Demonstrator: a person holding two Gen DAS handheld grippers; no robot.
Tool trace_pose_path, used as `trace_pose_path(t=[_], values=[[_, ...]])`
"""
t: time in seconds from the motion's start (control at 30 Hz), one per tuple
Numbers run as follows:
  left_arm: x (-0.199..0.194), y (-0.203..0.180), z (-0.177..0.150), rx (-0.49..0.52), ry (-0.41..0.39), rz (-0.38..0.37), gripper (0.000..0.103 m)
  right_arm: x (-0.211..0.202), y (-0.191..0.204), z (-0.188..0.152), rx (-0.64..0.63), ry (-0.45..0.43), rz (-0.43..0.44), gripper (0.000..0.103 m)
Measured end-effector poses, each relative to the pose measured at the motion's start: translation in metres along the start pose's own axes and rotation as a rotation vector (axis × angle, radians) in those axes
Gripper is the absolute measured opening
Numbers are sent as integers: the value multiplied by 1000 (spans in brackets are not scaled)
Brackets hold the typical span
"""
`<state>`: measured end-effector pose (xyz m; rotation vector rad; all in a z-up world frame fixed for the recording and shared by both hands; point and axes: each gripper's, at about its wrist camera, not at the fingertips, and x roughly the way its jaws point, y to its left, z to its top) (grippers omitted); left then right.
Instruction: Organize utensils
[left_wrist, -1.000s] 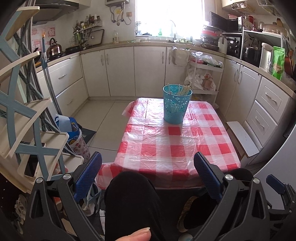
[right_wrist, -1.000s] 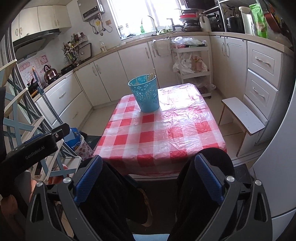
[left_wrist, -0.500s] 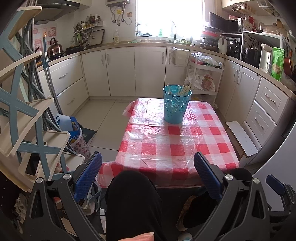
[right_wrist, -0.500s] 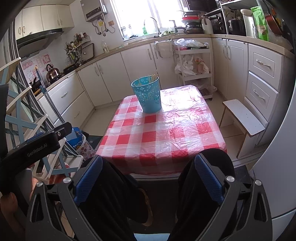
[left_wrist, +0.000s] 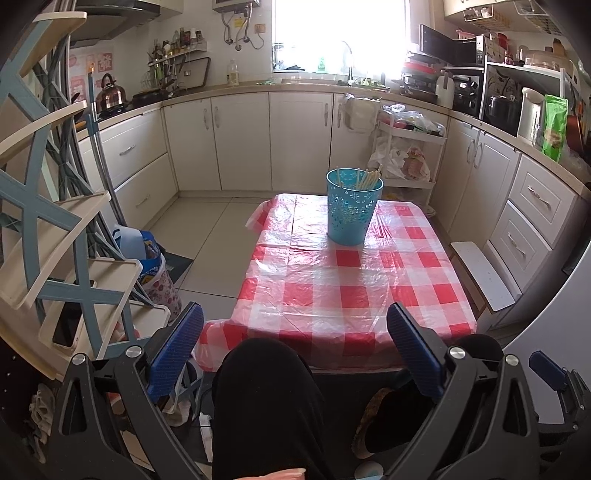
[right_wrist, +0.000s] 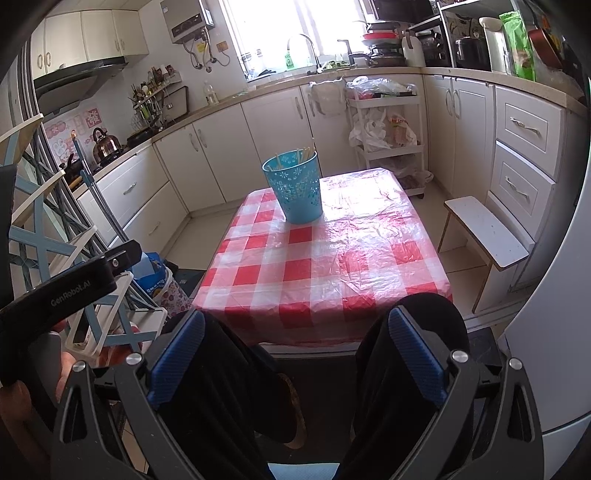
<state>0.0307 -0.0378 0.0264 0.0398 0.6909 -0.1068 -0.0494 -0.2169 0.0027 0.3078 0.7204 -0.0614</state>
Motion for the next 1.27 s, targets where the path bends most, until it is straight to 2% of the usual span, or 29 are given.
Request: trace_pose_path(t=[0.47,0.63,0.73,0.97,1.13,1.27], values=[[5,9,1,-15,14,-2,96,2,0,-7,7,21,0,96],[19,16,0,-54,66,-71,96,3,0,-7,7,25,0,96],[15,20,-7,-74,7,-123,95,7,0,-9,9,30,-1,96],[3,10,-7,-3,-93,-38,95,8,1,-9,1,29,-1,96],[10,10,-1,11,-20,-28,95,8,2,-9,1,27,-2,96],[11,10,-3,6,-13,-19,95,8,2,-9,-1,27,-1,96]])
